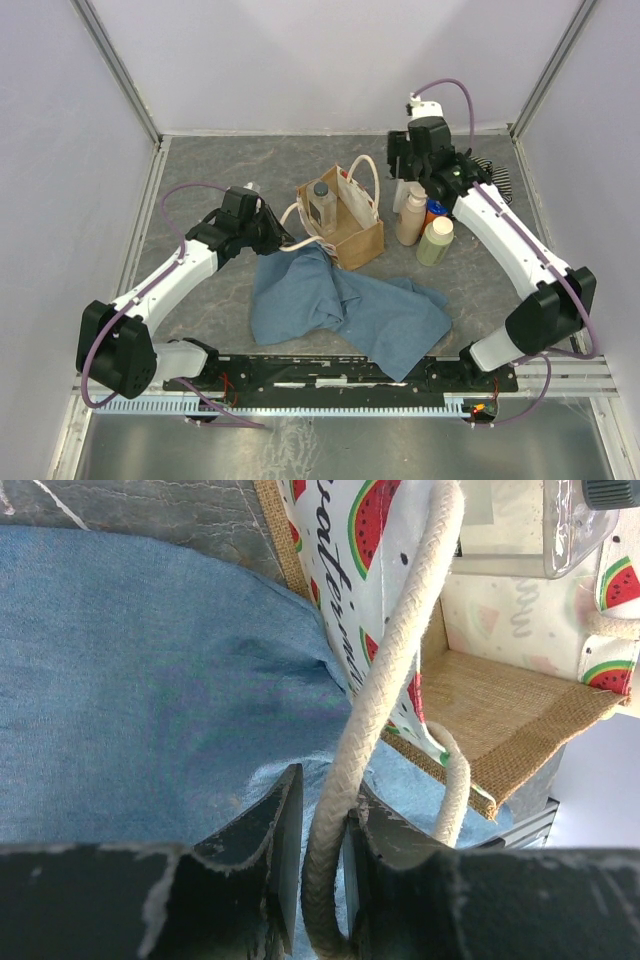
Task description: Take the personal care products out of the canvas bag
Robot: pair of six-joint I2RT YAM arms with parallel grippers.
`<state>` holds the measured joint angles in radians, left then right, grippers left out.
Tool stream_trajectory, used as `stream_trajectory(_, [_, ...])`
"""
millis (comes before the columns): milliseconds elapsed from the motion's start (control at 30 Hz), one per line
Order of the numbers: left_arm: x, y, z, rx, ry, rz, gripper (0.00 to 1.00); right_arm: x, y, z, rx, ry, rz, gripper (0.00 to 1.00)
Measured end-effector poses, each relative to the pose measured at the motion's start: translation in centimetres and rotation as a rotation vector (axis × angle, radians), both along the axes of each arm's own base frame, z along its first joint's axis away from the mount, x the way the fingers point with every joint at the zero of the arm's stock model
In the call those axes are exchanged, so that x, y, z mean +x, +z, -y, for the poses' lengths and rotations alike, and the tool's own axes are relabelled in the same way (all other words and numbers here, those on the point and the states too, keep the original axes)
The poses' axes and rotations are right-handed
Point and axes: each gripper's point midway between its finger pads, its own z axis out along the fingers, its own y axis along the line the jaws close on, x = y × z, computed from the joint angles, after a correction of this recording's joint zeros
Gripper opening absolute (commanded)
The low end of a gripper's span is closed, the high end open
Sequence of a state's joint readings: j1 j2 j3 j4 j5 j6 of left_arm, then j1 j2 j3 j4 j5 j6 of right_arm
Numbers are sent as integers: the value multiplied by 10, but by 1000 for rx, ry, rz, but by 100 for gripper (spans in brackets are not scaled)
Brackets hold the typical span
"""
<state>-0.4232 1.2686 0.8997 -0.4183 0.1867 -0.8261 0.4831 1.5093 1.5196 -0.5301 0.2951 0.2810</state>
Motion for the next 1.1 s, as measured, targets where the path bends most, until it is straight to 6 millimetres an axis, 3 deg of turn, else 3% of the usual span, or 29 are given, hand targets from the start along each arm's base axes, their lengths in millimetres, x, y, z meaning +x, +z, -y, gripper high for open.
stream_trajectory(133, [0, 0, 0, 0, 0, 1, 28, -35, 56, -81, 68, 243, 91, 73])
stream_trajectory(200, [0, 0, 0, 0, 0, 1, 29, -51, 75, -108, 94, 336, 116, 73])
stream_trajectory(300, [0, 0, -1, 2, 2, 0, 29, -52, 80, -127, 99, 400, 109, 73])
stream_trajectory(400, [-1, 2, -1, 5, 4, -1, 29, -41, 53, -142, 68, 434, 46, 74])
stream_trajectory(567, [-1, 3, -3, 9, 8, 1, 29, -24, -33, -164, -35, 491, -130, 75])
stream_trajectory(700, [-2, 4, -5, 18, 15, 0, 29, -17, -76, -172, -96, 518, -223, 75])
stream_trajectory(800, [-1, 6, -6, 21, 19, 2, 29, -14, -89, -176, -116, 528, -248, 75])
stream_trajectory(1100, [0, 14, -6, 22, 20, 7, 29, -3, -100, -178, -159, 528, -243, 75])
